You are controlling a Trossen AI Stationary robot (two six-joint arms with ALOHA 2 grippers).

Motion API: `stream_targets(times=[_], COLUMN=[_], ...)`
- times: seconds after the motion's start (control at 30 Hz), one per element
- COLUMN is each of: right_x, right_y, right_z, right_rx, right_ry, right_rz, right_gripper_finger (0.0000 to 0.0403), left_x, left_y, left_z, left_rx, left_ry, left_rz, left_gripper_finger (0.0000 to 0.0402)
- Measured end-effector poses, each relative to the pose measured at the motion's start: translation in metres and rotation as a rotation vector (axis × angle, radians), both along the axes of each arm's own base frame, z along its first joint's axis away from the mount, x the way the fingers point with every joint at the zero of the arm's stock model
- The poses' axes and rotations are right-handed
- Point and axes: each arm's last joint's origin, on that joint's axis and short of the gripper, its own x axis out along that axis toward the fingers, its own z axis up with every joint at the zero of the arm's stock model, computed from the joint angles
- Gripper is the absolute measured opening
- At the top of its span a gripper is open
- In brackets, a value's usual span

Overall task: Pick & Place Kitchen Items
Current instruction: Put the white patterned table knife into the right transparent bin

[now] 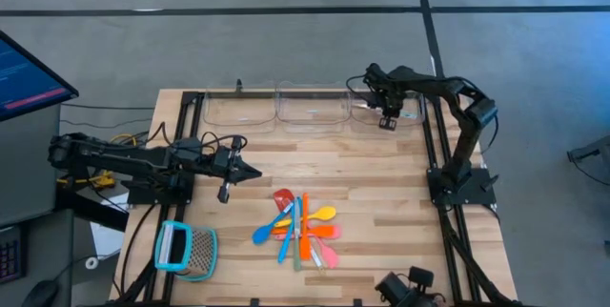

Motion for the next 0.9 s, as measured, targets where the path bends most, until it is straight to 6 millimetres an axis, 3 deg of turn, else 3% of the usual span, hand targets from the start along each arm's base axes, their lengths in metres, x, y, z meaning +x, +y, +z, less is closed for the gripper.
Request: stream_targets(times=[0.9], right_x=[0.0018], right_y=[-0.0013], right_z=[-0.0037], right_rx=[-0.002], right_ry=[-0.007], right_rz=[-0.009], right_gripper_finger=[0.0051], left_x=[0.0000], left_y=[0.0000], left_z=[-0.0001], left_rx=[0.000], left_ry=[0.001], left_rz=[0.000], left_gripper_finger=[0.0008])
